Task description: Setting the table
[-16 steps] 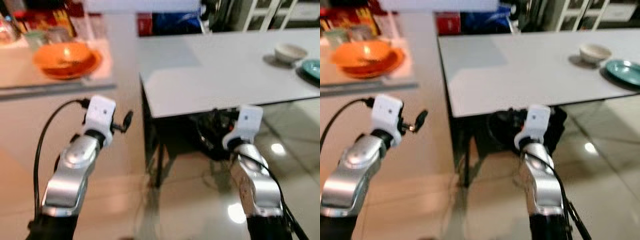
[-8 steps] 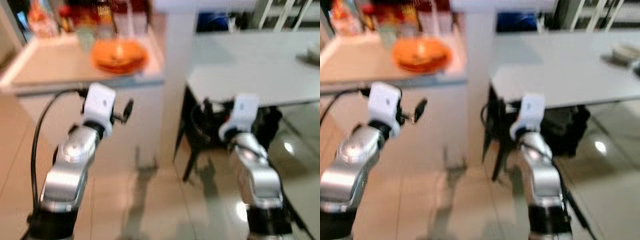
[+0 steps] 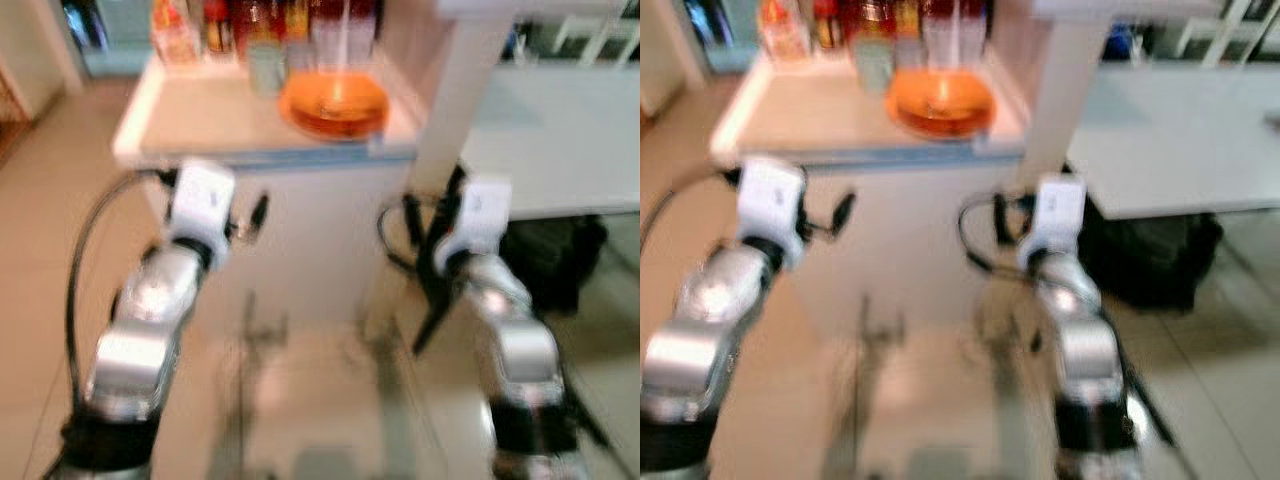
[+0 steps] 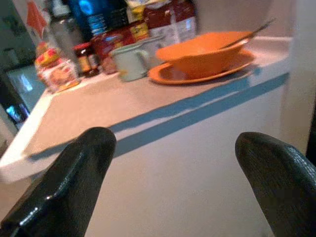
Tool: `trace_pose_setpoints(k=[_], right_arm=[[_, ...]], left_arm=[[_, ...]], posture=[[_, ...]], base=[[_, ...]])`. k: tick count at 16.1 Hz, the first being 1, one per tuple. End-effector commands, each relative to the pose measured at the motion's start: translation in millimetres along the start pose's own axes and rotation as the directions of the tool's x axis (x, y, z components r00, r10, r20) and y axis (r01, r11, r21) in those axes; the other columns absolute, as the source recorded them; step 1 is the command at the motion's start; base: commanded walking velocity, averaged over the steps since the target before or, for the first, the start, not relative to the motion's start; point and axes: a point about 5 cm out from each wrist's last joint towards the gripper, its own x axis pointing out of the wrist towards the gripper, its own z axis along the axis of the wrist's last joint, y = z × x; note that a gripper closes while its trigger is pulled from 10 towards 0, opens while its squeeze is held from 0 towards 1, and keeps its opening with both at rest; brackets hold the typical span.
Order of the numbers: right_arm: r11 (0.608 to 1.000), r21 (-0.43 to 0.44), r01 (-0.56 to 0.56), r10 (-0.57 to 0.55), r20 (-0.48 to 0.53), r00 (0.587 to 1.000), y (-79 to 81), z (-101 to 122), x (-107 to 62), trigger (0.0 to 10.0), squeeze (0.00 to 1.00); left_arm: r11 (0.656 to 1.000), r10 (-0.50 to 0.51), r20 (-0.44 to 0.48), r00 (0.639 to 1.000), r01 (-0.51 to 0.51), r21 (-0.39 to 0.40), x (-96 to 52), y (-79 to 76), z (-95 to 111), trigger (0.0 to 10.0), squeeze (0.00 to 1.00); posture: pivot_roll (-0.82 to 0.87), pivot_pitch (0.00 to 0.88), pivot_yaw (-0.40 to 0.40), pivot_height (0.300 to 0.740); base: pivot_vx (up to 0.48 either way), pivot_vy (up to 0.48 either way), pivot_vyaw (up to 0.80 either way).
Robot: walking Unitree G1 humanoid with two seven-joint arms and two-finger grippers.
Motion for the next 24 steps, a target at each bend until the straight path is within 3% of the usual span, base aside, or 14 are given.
trace_pose_setpoints(k=[1,3,8,13,16,24], right_arm=[[1.0,-0.023,-0.015,0.016,0.046,0.999,1.3,13,3.9,10.0,0.0],[0.998,-0.031,-0.061,0.063,0.063,0.996,8.5,17,7.0,10.0,0.0],[0.998,-0.047,-0.042,0.047,0.102,0.994,4.1,30,15.9,10.0,0.0],[0.998,-0.067,-0.009,0.018,0.133,0.991,-5.7,43,23.5,10.0,0.0],[0.996,-0.088,-0.025,0.034,0.094,0.995,-6.4,42,27.0,10.0,0.0],[0.997,-0.077,0.022,-0.013,0.123,0.992,-18.1,56,31.6,10.0,0.0]], left_arm=[[1.0,0.008,0.021,1.0,-0.008,0.0,0.2,0.3,5,10.0,0.0],[1.0,0.021,0.025,0.999,-0.021,0.004,-0.3,2.7,7,10.0,0.0],[1.0,0.025,0.025,0.999,-0.026,0.017,-0.5,4.6,8,10.0,0.0],[1.0,0.006,0.03,1.0,-0.007,0.024,1.3,2.5,9,10.0,0.0],[0.999,0.009,0.031,0.999,-0.01,0.031,2.8,3.7,10,10.0,0.0],[0.999,-0.019,0.04,0.999,0.018,0.044,4.9,-1.4,10,10.0,0.0]], posture=[[0.01,0.0,-0.035,0.74],[0.02,0.0,-0.043,0.74],[0.02,0.0,-0.043,0.74],[0.02,0.0,-0.041,0.74],[0.02,0.0,-0.041,0.74],[0.02,0.0,-0.045,0.74]], base=[[0.345,0.0,0.0],[0.382,0.0,0.4],[0.395,0.0,0.8],[0.408,0.0,0.0],[0.415,0.0,0.0],[0.412,0.0,0.0]])
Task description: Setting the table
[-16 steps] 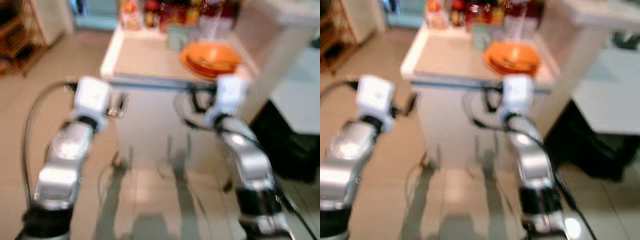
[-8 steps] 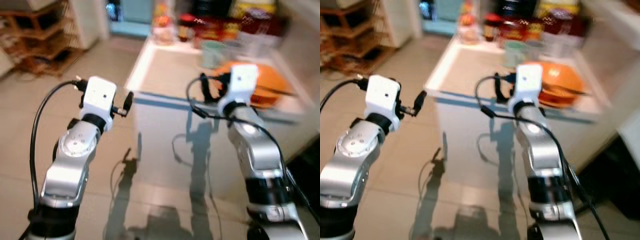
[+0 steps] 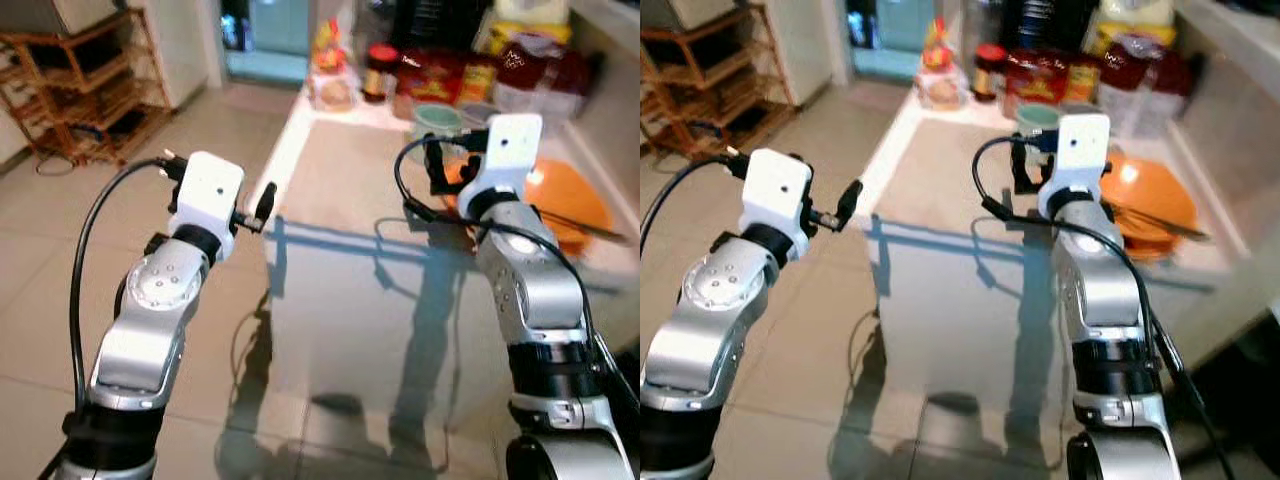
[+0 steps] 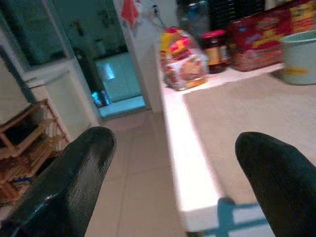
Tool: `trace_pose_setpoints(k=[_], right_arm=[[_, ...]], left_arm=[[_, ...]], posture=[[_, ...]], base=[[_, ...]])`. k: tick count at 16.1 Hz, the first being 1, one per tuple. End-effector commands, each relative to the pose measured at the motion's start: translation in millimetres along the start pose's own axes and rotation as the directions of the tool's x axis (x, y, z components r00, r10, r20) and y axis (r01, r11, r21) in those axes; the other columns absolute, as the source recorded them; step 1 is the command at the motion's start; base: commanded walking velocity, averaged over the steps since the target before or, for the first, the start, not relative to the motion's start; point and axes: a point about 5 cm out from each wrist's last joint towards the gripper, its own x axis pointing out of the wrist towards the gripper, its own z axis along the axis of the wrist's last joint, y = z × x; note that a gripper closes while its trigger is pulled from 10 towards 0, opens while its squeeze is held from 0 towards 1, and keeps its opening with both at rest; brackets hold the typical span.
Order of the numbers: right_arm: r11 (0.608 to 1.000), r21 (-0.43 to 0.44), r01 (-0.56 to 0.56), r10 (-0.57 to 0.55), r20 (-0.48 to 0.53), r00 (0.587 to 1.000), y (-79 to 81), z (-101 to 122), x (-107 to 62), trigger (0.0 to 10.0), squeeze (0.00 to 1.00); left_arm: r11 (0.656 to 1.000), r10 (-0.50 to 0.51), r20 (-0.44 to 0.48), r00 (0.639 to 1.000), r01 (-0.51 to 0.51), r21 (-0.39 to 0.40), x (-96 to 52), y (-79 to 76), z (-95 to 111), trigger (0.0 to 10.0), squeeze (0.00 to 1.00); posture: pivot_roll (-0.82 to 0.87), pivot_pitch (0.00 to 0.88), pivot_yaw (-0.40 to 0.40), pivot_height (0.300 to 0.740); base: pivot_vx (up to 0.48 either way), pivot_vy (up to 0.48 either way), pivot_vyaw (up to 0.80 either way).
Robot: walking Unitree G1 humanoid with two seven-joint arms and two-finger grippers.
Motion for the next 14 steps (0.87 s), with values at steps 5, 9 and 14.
trace_pose_setpoints(k=[5,9,14], right_arm=[[0.999,0.002,-0.04,0.04,-0.009,0.999,8.7,5,6.6,10.0,0.0],[0.994,-0.045,-0.097,0.096,-0.04,0.995,5.6,10,19.6,10.0,1.0],[0.971,-0.211,-0.109,0.092,-0.088,0.992,-22.3,21,59.6,10.0,1.0]], left_arm=[[1.0,0.003,-0.004,1.0,-0.003,0.019,-2.1,5.3,-1,10.0,0.0],[0.998,-0.06,0.015,0.998,0.059,0.028,-3.2,-0.3,2,10.0,0.0],[0.989,-0.14,0.026,0.99,0.139,0.047,-2.2,-6.5,7,10.0,0.0]], posture=[[0.03,0.0,-0.05,0.74],[0.03,0.0,-0.044,0.74],[0.03,0.0,-0.024,0.74]], base=[[0.332,0.0,0.0],[0.0,0.0,0.0],[0.0,0.0,0.0]])
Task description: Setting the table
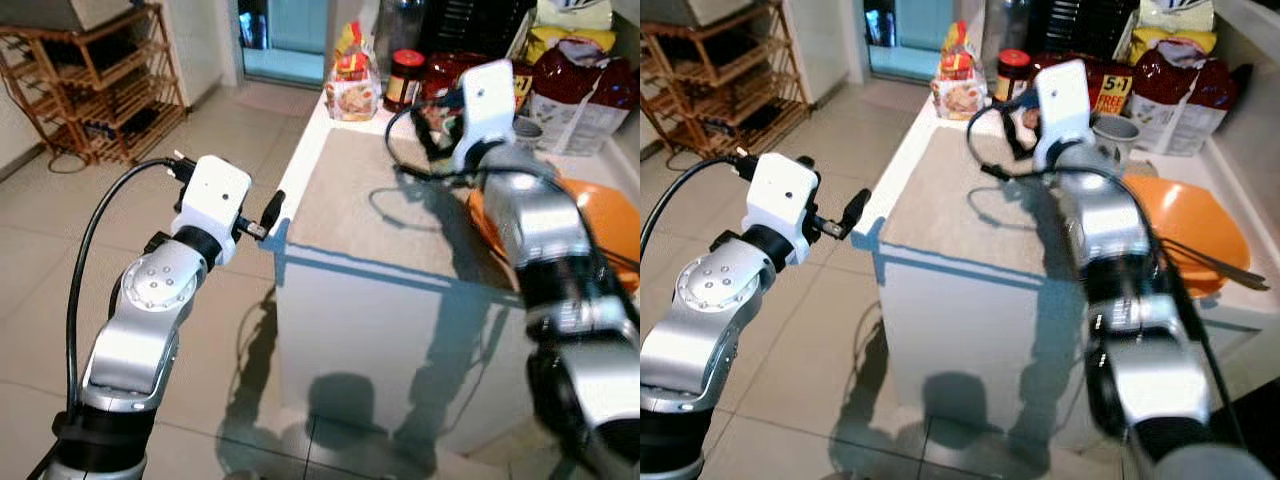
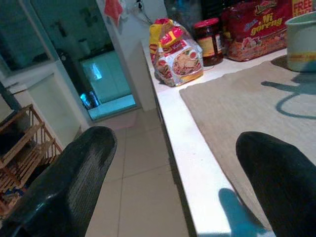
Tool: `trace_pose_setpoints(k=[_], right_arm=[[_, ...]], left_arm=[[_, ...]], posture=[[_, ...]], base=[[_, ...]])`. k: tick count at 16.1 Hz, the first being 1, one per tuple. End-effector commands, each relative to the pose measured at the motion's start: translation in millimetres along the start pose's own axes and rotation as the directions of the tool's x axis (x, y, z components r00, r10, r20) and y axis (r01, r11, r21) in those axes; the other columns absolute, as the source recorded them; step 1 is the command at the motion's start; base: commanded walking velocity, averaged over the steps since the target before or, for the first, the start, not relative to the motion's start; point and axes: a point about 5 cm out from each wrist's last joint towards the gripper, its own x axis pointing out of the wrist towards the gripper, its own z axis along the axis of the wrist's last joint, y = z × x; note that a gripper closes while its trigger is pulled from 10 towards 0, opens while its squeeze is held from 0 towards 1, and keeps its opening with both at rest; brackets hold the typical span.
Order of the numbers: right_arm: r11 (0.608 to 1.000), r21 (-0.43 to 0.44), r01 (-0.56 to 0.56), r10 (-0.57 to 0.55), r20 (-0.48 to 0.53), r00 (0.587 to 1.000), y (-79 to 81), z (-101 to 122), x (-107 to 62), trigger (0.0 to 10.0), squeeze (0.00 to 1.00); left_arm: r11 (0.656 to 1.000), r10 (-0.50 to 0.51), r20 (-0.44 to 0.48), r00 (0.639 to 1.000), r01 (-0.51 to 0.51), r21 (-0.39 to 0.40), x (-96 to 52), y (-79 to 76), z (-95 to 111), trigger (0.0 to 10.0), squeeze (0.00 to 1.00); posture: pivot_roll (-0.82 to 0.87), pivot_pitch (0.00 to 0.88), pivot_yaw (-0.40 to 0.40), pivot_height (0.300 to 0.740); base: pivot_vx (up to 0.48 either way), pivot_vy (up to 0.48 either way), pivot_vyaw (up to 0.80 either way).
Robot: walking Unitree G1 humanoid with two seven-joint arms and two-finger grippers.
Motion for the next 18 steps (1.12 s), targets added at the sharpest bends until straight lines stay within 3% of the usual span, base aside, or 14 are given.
trace_pose_setpoints(k=[1,7,9,14,16,18], right_arm=[[1.0,-0.012,0.009,-0.009,-0.001,1.0,-8.7,2,4.0,10.0,1.0],[0.98,-0.185,-0.073,0.05,-0.126,0.991,-21.4,-1,16.2,10.0,1.0],[0.974,-0.216,-0.066,0.036,-0.137,0.99,-25.6,-1,16.0,10.0,1.0],[0.966,-0.257,-0.011,-0.018,-0.107,0.994,-32.6,5,16.7,10.0,1.0],[0.976,-0.208,0.064,-0.088,-0.106,0.991,-39.1,3,15.5,10.0,1.0],[0.986,-0.06,0.152,-0.158,-0.106,0.982,-47.3,-1,12.8,10.0,1.0]], left_arm=[[0.999,-0.028,0.023,0.999,0.028,0.018,0.2,-1.7,6,10.0,0.0],[0.991,-0.125,-0.009,0.992,0.125,0.042,-6.3,-0.2,9,10.0,0.0],[0.983,-0.175,-0.019,0.984,0.176,0.051,-10.3,-2.9,9,10.0,0.0],[0.981,-0.182,-0.038,0.982,0.185,0.061,-18.5,1.3,12,10.0,0.0],[0.98,-0.186,-0.043,0.982,0.188,0.062,-22.3,0.6,13,10.0,0.0],[0.979,-0.192,-0.048,0.98,0.194,0.062,-23.9,0.2,14,10.0,0.0]], posture=[[0.04,0.0,-0.022,0.74],[0.07,0.042,-0.005,0.74],[0.08,0.057,-0.002,0.74],[0.11,0.097,-0.003,0.74],[0.12,0.11,-0.005,0.74],[0.12,0.128,0.0,0.74]], base=[[0.0,0.0,0.0],[0.0,0.0,0.0],[0.0,0.0,0.0],[0.0,0.0,0.0],[0.0,0.0,0.0],[0.0,0.0,0.0]])
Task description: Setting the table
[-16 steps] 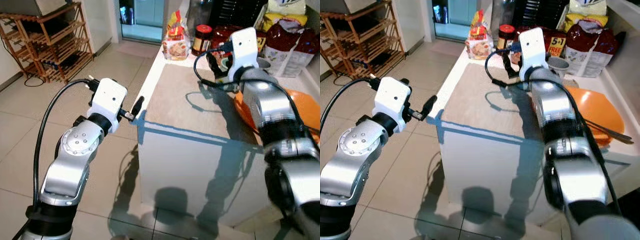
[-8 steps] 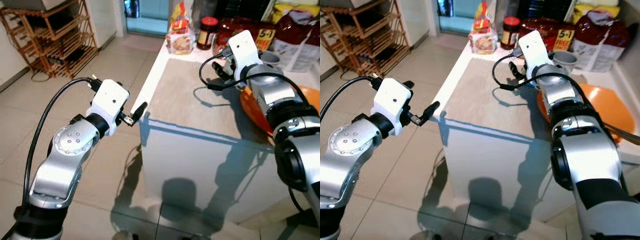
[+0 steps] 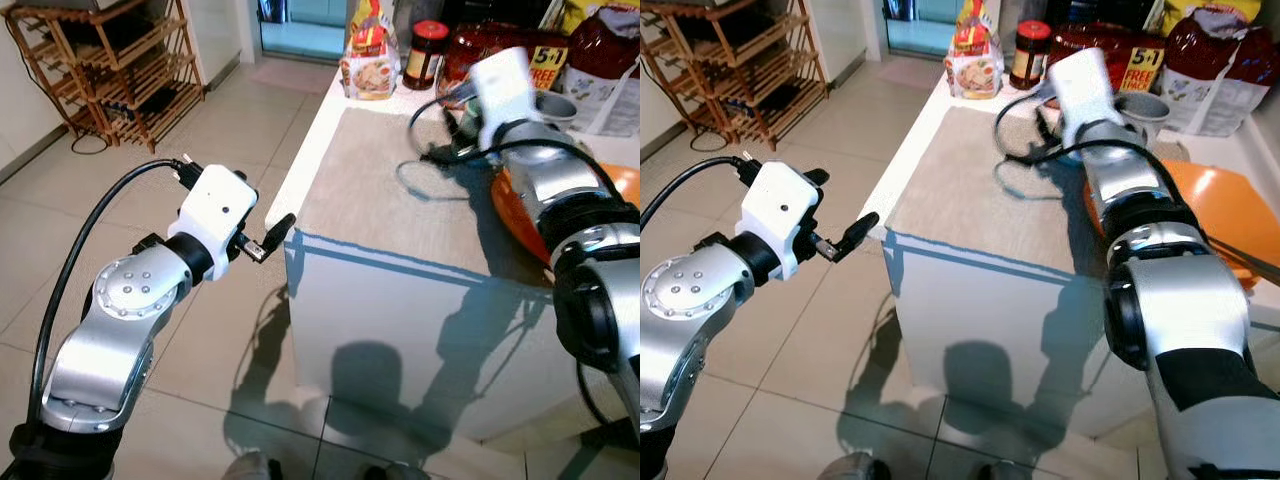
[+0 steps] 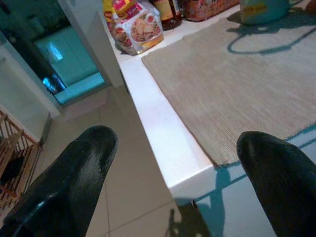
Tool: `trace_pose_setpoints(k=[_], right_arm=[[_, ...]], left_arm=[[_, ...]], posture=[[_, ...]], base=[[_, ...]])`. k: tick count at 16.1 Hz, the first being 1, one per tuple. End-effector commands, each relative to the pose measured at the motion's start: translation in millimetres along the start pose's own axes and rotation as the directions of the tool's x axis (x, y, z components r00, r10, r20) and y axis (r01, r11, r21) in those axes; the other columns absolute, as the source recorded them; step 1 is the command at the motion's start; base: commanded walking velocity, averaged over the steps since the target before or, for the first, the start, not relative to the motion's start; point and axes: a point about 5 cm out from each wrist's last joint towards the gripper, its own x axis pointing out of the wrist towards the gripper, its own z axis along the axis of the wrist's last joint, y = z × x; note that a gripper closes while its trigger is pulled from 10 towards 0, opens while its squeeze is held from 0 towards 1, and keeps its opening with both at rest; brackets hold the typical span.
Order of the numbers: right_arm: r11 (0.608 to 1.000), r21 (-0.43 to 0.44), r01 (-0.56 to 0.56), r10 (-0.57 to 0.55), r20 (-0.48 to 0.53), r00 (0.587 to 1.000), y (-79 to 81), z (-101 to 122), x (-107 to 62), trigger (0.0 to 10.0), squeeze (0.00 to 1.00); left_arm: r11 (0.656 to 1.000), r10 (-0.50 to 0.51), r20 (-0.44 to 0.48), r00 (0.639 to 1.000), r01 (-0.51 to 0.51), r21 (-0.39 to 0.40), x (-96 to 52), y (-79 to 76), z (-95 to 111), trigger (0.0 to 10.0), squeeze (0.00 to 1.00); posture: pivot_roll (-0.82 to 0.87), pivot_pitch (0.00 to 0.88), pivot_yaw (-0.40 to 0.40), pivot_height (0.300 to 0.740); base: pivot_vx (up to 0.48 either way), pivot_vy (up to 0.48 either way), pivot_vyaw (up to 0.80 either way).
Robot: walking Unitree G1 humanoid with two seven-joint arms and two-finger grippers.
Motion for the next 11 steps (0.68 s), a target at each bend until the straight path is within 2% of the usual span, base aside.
trace_pose_setpoints(k=[1,4,9,11], right_arm=[[0.998,0.051,0.024,-0.023,-0.011,1.0,-6.6,0,-0.5,10.0,1.0],[0.998,0.069,0.004,-0.002,-0.031,1.0,-6.3,-6,-1.4,10.0,1.0],[0.99,0.133,0.049,-0.043,-0.053,0.998,-22.3,-9,-4.1,10.0,1.0],[0.988,0.143,0.049,-0.042,-0.054,0.998,-23.3,-9,-4.3,10.0,1.0]], left_arm=[[1.0,-0.008,-0.001,1.0,0.008,0.011,-3.8,0.4,2,10.0,0.0],[1.0,-0.019,-0.011,1.0,0.019,0.019,-5.5,0.4,4,10.0,0.0],[0.999,-0.027,-0.041,0.999,0.029,0.037,-13.3,1.7,6,10.0,0.0],[0.999,-0.028,-0.042,0.999,0.029,0.037,-14.0,2.0,6,10.0,0.0]], posture=[[0.12,0.132,0.0,0.74],[0.14,0.15,-0.002,0.74],[0.15,0.174,-0.009,0.74],[0.15,0.174,-0.009,0.74]], base=[[0.0,0.0,0.0],[0.0,0.0,0.0],[0.0,0.0,0.0],[0.0,0.0,0.0]])
